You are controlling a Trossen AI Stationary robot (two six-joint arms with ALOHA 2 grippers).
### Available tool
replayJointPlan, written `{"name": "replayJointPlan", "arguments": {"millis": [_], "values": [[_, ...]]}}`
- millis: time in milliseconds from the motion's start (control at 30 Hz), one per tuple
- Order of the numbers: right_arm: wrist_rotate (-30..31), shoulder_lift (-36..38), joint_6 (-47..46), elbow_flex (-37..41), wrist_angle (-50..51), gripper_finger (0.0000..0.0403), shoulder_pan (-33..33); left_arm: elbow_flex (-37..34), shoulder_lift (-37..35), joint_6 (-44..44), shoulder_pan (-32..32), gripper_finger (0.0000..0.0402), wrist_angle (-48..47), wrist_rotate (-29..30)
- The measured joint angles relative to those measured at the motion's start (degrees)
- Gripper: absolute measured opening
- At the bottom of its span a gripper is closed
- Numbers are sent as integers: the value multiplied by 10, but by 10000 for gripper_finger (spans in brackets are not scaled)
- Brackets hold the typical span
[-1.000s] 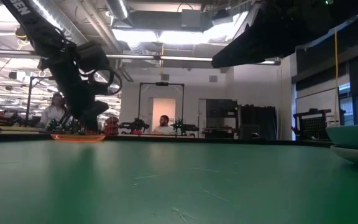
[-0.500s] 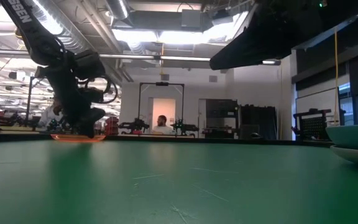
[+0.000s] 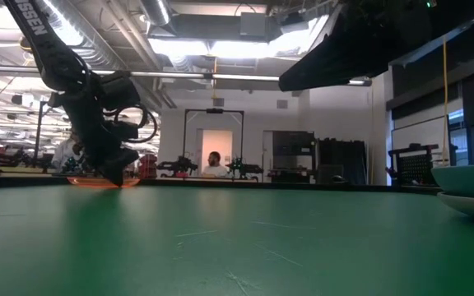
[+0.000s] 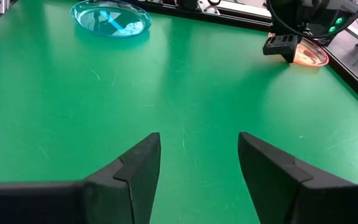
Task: Stack plastic plates
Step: Stack the light orange plate on top of the light orange plate
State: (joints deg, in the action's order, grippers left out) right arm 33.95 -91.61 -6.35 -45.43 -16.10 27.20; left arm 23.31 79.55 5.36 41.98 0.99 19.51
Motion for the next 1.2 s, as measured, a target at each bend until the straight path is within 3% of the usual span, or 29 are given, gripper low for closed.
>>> {"name": "replayJointPlan", "arguments": {"millis": [133, 367, 600, 833, 1200], "values": [[0, 0, 0, 0, 0, 206, 0, 0, 0, -17, -6, 6, 5, -7], [1, 0, 2, 0, 0, 206, -4, 15, -7, -49, -63, 10, 10, -74], [-4, 0, -4, 0, 1, 206, -7, 59, -7, -86, -162, 10, 20, -177], [-5, 0, -4, 0, 2, 206, -7, 65, -8, -186, -274, 10, 103, -285], [-5, 0, -5, 0, 5, 206, -7, 65, 46, -229, -419, 11, 226, -287]]}}
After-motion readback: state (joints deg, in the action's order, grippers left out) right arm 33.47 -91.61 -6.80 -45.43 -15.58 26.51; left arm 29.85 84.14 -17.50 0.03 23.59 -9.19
